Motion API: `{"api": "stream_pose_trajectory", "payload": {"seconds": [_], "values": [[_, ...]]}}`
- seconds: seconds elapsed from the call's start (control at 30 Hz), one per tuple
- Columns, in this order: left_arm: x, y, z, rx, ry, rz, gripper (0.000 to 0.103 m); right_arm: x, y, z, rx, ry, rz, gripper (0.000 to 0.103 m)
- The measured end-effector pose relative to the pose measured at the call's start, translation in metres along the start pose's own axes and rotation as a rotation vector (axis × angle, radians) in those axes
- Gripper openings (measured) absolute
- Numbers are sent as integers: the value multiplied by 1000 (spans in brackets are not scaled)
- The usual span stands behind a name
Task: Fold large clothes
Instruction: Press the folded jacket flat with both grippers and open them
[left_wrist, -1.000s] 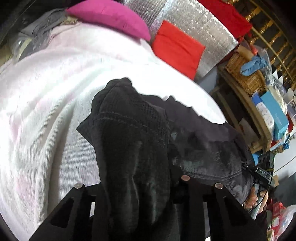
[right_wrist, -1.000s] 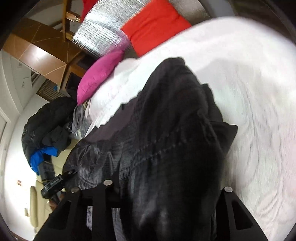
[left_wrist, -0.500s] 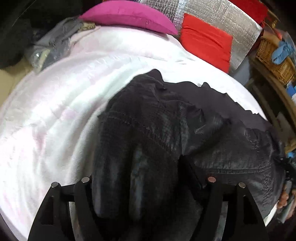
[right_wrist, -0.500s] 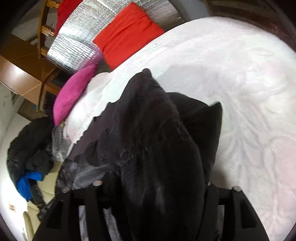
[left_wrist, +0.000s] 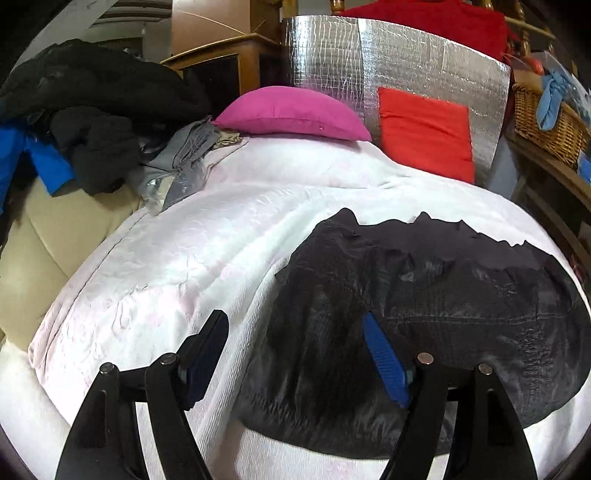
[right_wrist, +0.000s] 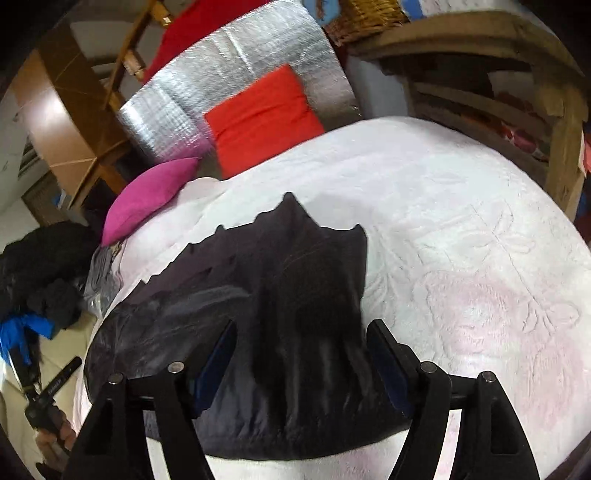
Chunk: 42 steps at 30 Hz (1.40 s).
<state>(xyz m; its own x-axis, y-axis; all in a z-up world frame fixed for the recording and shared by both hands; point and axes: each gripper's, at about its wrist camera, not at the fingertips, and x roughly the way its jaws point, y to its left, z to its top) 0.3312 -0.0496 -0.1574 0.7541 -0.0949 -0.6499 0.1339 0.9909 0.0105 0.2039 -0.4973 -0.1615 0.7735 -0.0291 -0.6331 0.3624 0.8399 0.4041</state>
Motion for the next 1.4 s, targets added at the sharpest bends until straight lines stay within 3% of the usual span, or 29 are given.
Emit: {"api": "stream_pose_trajectory", "payload": {"seconds": [0.23, 0.4, 0.5, 0.73, 0.87, 0.93, 1.07, 1.3, 1.4], "values": [[-3, -5, -7, 44, -3, 26, 76, 27, -3, -3, 26, 84, -42, 76], [8, -3, -8, 43, 16, 53, 76, 50, 14, -12, -109, 130, -156, 76], [17, -2, -10, 50, 39, 73, 76, 62, 10, -15, -115, 157, -187, 76], [22, 2, -15, 57, 56, 94, 76, 44, 6, -10, -75, 133, -178, 77], [24, 2, -15, 66, 59, 99, 76, 13, 12, 4, -65, -3, -131, 77], [26, 1, -14, 71, 63, 101, 76, 12, 10, 12, -37, -31, -122, 79], [29, -2, -14, 91, 65, 115, 76, 29, 5, 17, 24, 17, -51, 79], [46, -6, -19, 128, 99, 171, 83, 69, 9, 3, -53, 154, -127, 79], [46, -7, -21, 135, 110, 182, 83, 59, 9, 3, -56, 140, -134, 79]]}}
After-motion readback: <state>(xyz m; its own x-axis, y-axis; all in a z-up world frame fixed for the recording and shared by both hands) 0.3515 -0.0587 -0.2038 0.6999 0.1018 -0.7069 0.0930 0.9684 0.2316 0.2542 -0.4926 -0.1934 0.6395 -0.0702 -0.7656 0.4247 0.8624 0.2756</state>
